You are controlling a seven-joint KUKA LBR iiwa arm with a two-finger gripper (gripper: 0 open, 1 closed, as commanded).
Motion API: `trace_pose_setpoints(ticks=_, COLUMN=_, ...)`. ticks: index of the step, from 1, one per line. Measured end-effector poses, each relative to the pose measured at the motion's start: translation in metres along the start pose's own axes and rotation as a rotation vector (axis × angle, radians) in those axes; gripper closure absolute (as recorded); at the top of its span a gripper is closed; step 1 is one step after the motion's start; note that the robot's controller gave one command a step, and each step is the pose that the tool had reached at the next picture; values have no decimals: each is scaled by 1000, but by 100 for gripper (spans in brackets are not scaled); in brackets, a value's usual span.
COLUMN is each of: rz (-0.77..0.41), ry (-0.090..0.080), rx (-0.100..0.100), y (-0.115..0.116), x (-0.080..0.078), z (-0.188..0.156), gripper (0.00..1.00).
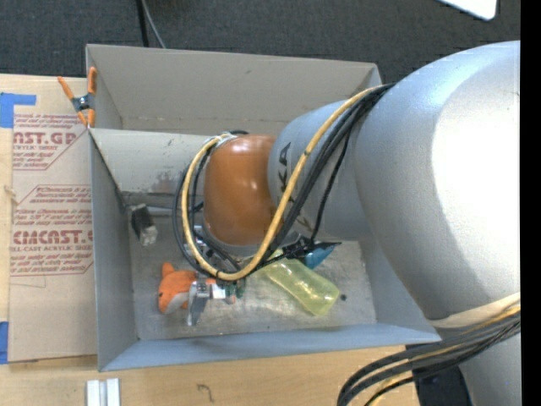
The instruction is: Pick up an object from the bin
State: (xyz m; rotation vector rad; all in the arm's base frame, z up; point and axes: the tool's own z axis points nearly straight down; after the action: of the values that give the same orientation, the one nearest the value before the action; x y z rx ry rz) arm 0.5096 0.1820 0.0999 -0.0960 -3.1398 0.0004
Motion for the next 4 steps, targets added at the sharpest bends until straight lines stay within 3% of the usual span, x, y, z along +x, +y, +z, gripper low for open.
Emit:
trace_pose_setpoints(ticks=1, rz=8, ry=0, rx=-1, y=-2, x=3, z=28, gripper=0)
trace_pose_setpoints(ticks=2, rz=-54, ry=-8, rx=-4, y=1, x=9, z=28, gripper=100)
trace_pose_setpoints(ticks=4, rz=-54, ry=-2, rx=-1, y=0, x=11, z=25, gripper=100)
